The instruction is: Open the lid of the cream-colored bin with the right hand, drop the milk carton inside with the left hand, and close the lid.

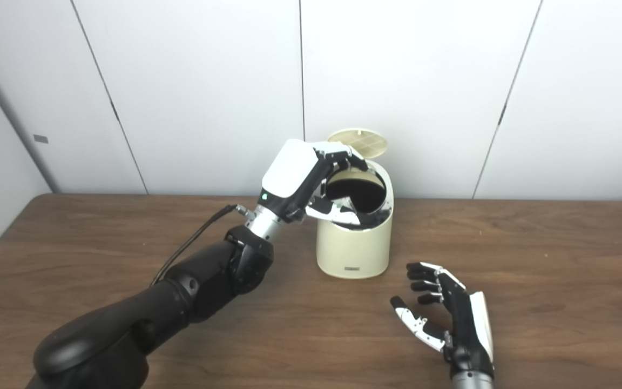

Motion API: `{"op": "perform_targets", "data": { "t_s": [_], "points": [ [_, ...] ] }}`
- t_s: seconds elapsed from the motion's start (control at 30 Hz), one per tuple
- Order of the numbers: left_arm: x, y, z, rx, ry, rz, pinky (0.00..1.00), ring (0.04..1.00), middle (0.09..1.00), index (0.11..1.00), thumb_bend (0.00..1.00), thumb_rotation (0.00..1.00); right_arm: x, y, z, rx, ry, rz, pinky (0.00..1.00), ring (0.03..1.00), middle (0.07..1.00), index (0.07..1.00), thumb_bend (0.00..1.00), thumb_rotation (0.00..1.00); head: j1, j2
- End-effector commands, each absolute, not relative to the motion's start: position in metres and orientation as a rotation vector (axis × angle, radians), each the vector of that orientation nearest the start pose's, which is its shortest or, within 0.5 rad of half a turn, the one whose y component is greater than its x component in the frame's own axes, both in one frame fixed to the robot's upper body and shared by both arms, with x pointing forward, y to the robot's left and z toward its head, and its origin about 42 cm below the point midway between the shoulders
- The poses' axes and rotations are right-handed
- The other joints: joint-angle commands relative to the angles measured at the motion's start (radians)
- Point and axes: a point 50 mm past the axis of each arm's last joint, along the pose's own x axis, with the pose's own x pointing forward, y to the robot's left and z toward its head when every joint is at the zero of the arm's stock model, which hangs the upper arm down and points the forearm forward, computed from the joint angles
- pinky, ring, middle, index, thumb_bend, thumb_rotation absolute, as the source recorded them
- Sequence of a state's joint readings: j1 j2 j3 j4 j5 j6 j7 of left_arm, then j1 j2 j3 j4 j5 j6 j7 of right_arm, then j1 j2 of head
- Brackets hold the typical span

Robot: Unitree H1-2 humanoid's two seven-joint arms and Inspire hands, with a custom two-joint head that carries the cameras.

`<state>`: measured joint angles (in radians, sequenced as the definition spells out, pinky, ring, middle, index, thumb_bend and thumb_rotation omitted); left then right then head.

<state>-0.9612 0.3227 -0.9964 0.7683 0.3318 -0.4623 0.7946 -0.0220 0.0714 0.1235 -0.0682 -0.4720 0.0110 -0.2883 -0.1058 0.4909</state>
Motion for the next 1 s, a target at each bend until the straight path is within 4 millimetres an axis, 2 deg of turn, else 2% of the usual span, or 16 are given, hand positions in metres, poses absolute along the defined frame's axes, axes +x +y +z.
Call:
{"op": "perform_targets", "data": {
  "t_s": [0.0,0.1,0.17,0.27,0.33,0.37,0.43,0.5,0.6,0.73,0.77,0.8,0.87,0.93,0.97],
  "points": [
    [0.497,0.131,0.255,0.845,-0.969,-0.238,0.49,0.575,0.612,0.616,1.00,0.54,0.288,-0.159,0.129,-0.357,-0.202,-0.180,0.55,0.641,0.671,0.658,0.30,0.09,-0.001,0.001],
    [0.493,0.132,0.255,0.818,-0.978,-0.232,0.48,0.566,0.603,0.607,1.00,0.54,0.288,-0.159,0.129,-0.361,-0.202,-0.181,0.54,0.637,0.669,0.657,0.30,0.10,-0.002,0.003],
    [0.483,0.132,0.257,0.764,-1.013,-0.217,0.47,0.546,0.584,0.589,1.00,0.56,0.289,-0.158,0.130,-0.359,-0.202,-0.185,0.54,0.636,0.668,0.655,0.30,0.10,-0.003,0.004],
    [0.463,0.134,0.263,0.672,-1.096,-0.192,0.45,0.523,0.560,0.570,1.00,0.70,0.291,-0.158,0.129,-0.365,-0.204,-0.184,0.54,0.638,0.669,0.656,0.30,0.10,-0.003,0.002],
    [0.448,0.136,0.269,0.594,-1.158,-0.166,0.43,0.506,0.544,0.559,0.92,0.80,0.293,-0.159,0.128,-0.372,-0.205,-0.184,0.54,0.637,0.670,0.658,0.30,0.10,0.001,-0.003],
    [0.441,0.138,0.272,0.561,-1.178,-0.159,0.44,0.511,0.547,0.566,0.82,0.85,0.294,-0.159,0.128,-0.372,-0.202,-0.183,0.55,0.639,0.671,0.659,0.30,0.10,0.004,-0.005],
    [0.429,0.144,0.276,0.499,-1.200,-0.140,0.45,0.520,0.550,0.574,0.72,0.87,0.296,-0.160,0.127,-0.366,-0.202,-0.183,0.55,0.642,0.672,0.661,0.30,0.10,0.007,-0.009],
    [0.419,0.149,0.278,0.434,-1.196,-0.119,0.46,0.520,0.540,0.573,0.64,0.80,0.298,-0.160,0.126,-0.365,-0.199,-0.185,0.55,0.641,0.670,0.659,0.30,0.07,0.008,-0.011],
    [0.404,0.155,0.277,0.350,-1.197,-0.068,0.47,0.499,0.517,0.576,0.57,0.60,0.303,-0.163,0.123,-0.369,-0.192,-0.189,0.55,0.643,0.673,0.661,0.31,0.08,0.008,-0.023],
    [0.384,0.166,0.270,0.280,-1.157,-0.034,0.46,0.499,0.524,0.585,0.54,0.56,0.309,-0.168,0.118,-0.370,-0.203,-0.204,0.55,0.650,0.681,0.668,0.32,0.11,0.003,-0.034],
    [0.380,0.167,0.268,0.268,-1.148,-0.030,0.45,0.497,0.524,0.583,0.53,0.55,0.310,-0.169,0.118,-0.374,-0.214,-0.215,0.52,0.637,0.675,0.672,0.33,0.12,0.003,-0.038],
    [0.374,0.169,0.266,0.250,-1.129,-0.038,0.46,0.495,0.528,0.586,0.51,0.53,0.311,-0.170,0.119,-0.384,-0.232,-0.230,0.46,0.587,0.644,0.677,0.33,0.13,0.001,-0.041],
    [0.365,0.173,0.263,0.220,-1.092,-0.055,0.47,0.503,0.540,0.594,0.52,0.54,0.312,-0.171,0.126,-0.406,-0.276,-0.255,0.49,0.626,0.672,0.695,0.34,0.23,0.000,-0.042],
    [0.359,0.177,0.260,0.200,-1.060,-0.057,0.46,0.499,0.546,0.589,0.57,0.58,0.312,-0.172,0.137,-0.428,-0.330,-0.277,0.59,0.715,0.752,0.748,0.36,0.40,0.000,-0.044],
    [0.356,0.180,0.258,0.181,-1.024,-0.066,0.46,0.499,0.547,0.588,0.58,0.59,0.312,-0.173,0.146,-0.447,-0.375,-0.287,0.60,0.732,0.768,0.758,0.36,0.44,0.000,-0.045]
  ]
}}
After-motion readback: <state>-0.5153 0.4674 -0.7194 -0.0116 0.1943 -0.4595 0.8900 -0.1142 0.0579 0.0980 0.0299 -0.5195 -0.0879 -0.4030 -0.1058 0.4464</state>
